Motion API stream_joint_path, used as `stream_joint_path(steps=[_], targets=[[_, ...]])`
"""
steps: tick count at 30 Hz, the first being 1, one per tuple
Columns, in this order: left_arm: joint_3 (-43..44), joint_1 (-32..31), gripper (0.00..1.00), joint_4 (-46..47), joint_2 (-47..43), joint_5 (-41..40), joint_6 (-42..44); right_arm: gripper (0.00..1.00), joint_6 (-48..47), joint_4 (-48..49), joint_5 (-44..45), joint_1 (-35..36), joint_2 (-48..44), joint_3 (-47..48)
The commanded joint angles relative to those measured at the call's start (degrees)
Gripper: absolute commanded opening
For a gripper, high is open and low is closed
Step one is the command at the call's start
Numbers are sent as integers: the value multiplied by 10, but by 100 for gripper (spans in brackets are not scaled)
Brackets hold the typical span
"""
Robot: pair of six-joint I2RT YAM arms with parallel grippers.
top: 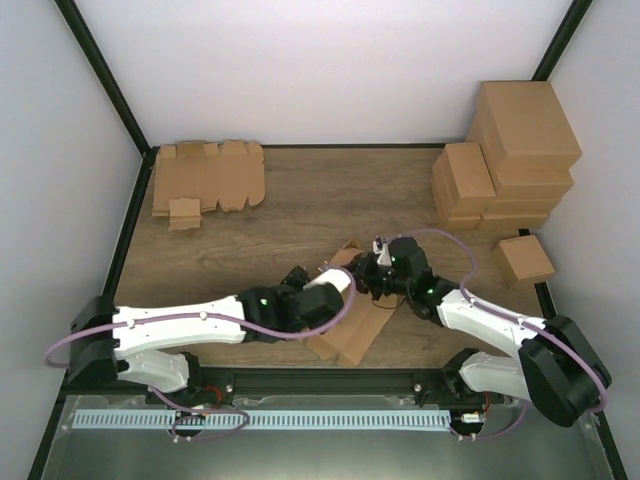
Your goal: Fold the paper box
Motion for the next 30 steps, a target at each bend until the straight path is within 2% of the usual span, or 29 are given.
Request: stream_joint_path(steps=[1, 4, 7, 11, 23, 30], targets=[[16, 68, 95, 21, -62, 176, -40, 1, -17, 62, 13, 4, -18, -28], [12, 139, 100, 23, -82, 288, -57, 1, -16, 91, 5, 4, -16, -43], [7, 185, 100, 26, -82, 352, -61, 1, -18, 103, -2, 4, -13, -49], [15, 198, 100, 18, -50, 376, -50, 1, -28, 103, -4, 4, -16, -51], [16, 252, 91, 52, 13, 453, -28, 1, -36, 111, 7, 4, -23, -77], [25, 259, 82, 56, 52, 479, -14, 2, -41, 124, 4, 4, -9, -84]])
